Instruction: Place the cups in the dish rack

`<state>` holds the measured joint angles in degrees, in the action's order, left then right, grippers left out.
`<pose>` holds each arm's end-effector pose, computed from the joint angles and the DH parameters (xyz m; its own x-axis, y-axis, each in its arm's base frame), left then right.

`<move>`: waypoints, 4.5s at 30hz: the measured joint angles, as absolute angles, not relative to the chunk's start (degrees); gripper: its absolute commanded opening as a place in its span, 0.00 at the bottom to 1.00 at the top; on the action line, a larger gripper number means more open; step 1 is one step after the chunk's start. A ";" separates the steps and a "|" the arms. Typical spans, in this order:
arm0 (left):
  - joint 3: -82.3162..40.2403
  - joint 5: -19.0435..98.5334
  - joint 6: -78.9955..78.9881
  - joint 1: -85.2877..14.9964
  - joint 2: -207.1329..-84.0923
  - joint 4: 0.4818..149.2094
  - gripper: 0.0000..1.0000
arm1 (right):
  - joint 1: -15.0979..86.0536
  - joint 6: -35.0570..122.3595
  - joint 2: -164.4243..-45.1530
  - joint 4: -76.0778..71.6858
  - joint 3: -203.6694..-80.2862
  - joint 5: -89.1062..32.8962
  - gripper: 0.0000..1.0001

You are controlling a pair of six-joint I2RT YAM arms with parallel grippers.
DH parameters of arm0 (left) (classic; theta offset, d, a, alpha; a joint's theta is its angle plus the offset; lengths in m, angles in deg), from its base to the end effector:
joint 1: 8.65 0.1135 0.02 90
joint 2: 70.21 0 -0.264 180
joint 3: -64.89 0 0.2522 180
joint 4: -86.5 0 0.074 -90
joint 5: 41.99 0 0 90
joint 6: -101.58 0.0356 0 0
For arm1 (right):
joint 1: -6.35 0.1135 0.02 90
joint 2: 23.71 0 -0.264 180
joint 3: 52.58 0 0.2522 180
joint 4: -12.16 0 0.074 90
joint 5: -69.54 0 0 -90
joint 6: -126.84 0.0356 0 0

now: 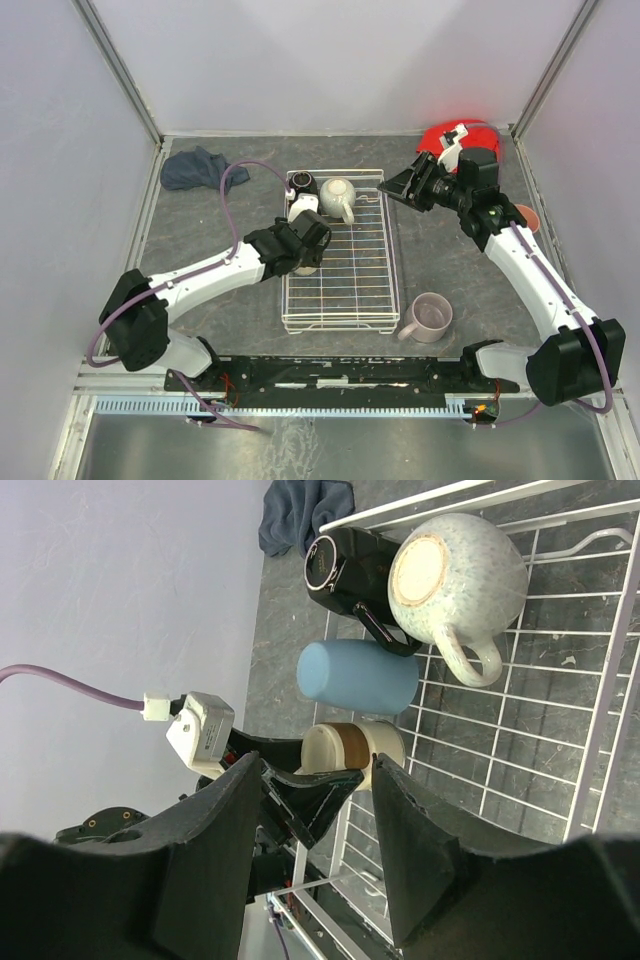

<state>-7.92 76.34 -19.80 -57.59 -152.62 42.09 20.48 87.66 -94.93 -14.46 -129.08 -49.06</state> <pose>0.2070 -0.2119 0.2479 -0.7040 0.1103 -0.7016 0.1335 0.9908 0.0218 0.2714 0.0859 0.3484 -0.7243 0.5195 -0.4534 -0.1350 0.5380 0.8321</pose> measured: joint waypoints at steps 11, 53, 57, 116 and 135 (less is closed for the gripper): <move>-10.52 75.82 -19.84 -57.59 -153.12 38.31 0.86 | 20.44 87.51 -96.09 -14.59 -129.08 -49.94 0.58; -41.92 48.65 -19.41 -54.51 -154.74 31.16 1.00 | -1.88 59.43 -105.99 -56.34 -148.65 -15.01 0.62; -41.95 46.01 -19.41 -53.79 -155.96 31.38 1.00 | -2.14 58.05 -108.13 -55.60 -148.06 -13.31 0.61; -21.58 17.22 -60.65 -40.04 -165.21 88.16 0.99 | -0.26 110.05 -109.18 -0.72 -134.59 -58.79 0.01; -19.52 17.85 -68.39 -37.33 -165.75 98.81 0.99 | 8.57 122.22 -106.34 11.13 -132.41 -61.22 0.01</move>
